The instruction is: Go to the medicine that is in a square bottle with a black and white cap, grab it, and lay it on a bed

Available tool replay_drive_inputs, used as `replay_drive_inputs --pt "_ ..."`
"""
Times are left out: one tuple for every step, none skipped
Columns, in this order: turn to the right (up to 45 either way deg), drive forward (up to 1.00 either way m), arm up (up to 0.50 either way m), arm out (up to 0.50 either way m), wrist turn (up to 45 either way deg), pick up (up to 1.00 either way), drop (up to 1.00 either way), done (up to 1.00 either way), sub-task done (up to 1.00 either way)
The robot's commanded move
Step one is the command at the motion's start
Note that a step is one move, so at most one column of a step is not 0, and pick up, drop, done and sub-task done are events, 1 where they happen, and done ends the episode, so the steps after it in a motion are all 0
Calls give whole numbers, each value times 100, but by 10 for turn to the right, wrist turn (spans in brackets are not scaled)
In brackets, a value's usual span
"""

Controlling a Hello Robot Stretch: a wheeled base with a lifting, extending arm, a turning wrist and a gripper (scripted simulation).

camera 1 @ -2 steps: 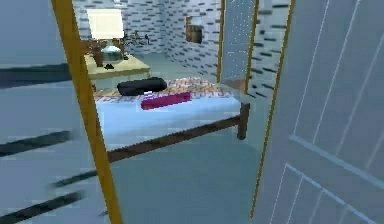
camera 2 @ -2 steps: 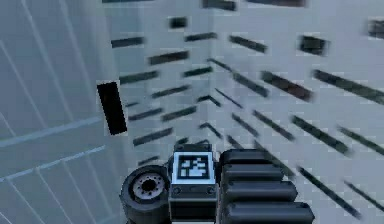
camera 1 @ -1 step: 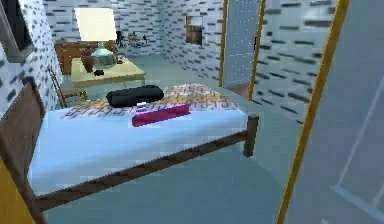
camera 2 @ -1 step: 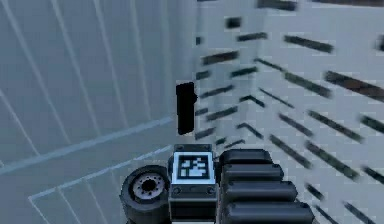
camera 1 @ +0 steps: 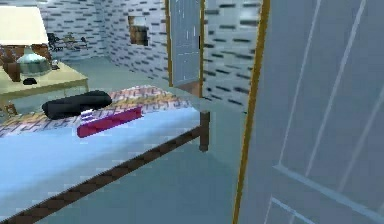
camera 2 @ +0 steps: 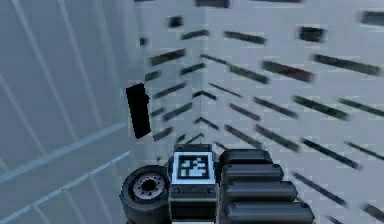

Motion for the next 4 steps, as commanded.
replay_drive_inputs --pt "0 40 0 0 0 0 0 0 0" --pt "-270 0 0 0 0 0 0 0 0" --pt "0 65 0 0 0 0 0 0 0" --pt "-450 0 0 0 0 0 0 0 0"
